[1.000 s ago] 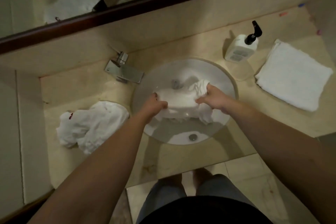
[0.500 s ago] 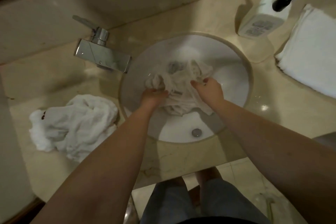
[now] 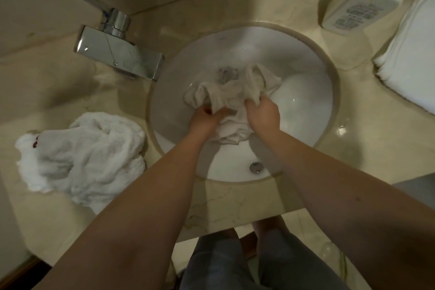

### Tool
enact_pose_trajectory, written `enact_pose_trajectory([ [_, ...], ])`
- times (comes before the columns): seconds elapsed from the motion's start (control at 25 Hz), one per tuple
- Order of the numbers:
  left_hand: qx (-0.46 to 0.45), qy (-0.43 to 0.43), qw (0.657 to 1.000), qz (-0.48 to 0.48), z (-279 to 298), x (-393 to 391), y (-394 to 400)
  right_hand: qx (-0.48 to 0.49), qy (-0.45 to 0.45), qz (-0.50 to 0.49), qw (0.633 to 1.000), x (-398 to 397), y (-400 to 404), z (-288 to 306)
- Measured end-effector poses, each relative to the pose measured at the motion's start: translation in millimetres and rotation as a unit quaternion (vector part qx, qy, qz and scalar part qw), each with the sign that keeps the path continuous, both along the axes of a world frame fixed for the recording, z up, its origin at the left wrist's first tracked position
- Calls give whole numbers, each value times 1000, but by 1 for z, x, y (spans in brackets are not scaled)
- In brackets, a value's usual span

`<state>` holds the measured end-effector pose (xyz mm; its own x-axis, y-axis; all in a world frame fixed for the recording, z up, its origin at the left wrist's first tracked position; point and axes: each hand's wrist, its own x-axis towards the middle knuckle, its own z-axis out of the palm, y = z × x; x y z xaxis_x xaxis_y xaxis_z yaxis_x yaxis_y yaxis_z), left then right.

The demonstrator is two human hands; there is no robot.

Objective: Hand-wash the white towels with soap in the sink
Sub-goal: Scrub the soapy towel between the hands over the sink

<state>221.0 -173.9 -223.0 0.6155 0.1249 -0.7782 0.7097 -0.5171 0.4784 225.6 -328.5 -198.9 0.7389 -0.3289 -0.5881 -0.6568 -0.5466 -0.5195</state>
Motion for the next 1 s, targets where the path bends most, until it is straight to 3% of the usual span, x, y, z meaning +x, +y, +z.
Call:
enact_pose_trajectory([
  [0.08, -15, 3, 999, -31, 4, -1, -4, 4, 23, -34, 999, -6, -11, 6],
  [0.24, -25, -54, 990, 128, 42, -5, -11, 52, 98, -96, 989, -20, -34, 28],
  [0.32, -40, -73, 985, 154, 78, -7, -16, 68, 93, -90, 989, -23, -43, 52],
  [0.56, -52, -197, 954, 219, 170, -23, -25, 111, -97, -137, 979, -23, -56, 153],
  [0.84, 35, -389, 899, 195, 258, -32, -36, 223, -241, -61, 943, -22, -51, 253],
  [0.92, -6, -433, 879, 197, 279, -31, -44, 281, -256, -42, 924, -20, -46, 283],
  [1.0, -86, -416, 868, 257, 303, -29, -59, 317, -271, -16, 909, -16, -39, 309],
])
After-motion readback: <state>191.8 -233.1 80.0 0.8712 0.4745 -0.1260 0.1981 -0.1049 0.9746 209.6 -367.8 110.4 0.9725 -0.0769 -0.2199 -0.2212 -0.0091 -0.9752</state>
